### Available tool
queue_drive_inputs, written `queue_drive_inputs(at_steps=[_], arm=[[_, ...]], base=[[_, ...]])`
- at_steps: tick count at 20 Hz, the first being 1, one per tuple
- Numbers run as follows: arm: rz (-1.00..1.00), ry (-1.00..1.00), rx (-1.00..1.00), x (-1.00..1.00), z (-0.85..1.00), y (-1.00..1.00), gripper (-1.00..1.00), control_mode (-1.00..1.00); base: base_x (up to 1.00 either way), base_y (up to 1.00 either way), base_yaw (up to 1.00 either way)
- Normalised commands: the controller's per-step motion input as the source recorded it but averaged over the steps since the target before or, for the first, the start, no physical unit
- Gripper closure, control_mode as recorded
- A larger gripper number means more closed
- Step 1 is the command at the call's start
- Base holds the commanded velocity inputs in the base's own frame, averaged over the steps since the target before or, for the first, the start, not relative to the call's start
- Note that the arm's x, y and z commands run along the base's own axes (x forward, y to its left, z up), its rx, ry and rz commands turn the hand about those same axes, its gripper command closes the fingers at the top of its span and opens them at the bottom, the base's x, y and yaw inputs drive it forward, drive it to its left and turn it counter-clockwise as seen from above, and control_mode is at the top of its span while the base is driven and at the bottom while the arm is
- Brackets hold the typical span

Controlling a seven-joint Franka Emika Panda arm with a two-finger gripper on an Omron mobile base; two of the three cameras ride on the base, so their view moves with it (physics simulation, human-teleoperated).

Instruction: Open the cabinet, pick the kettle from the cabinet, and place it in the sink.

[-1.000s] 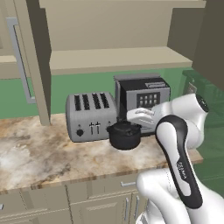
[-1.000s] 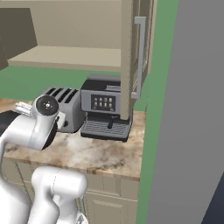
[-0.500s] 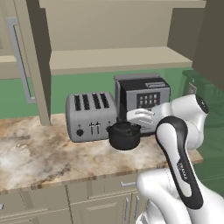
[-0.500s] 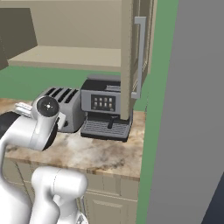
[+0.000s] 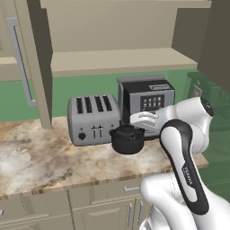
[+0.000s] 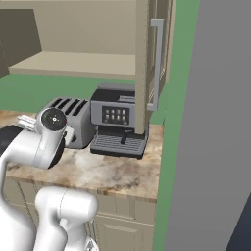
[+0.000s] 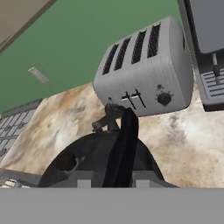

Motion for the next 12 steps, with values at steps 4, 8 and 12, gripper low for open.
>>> queue_drive_inputs(at_steps=[4,8,12], arm=[[0.00,0.00,0.00,0.00,0.00,0.00,1.00,-1.00],[0.00,0.00,0.00,0.00,0.00,0.00,1.00,1.00],[0.00,0.00,0.00,0.00,0.00,0.00,1.00,1.00]], base=[[0.00,0.00,0.00],[0.00,0.00,0.00],[0.00,0.00,0.00]])
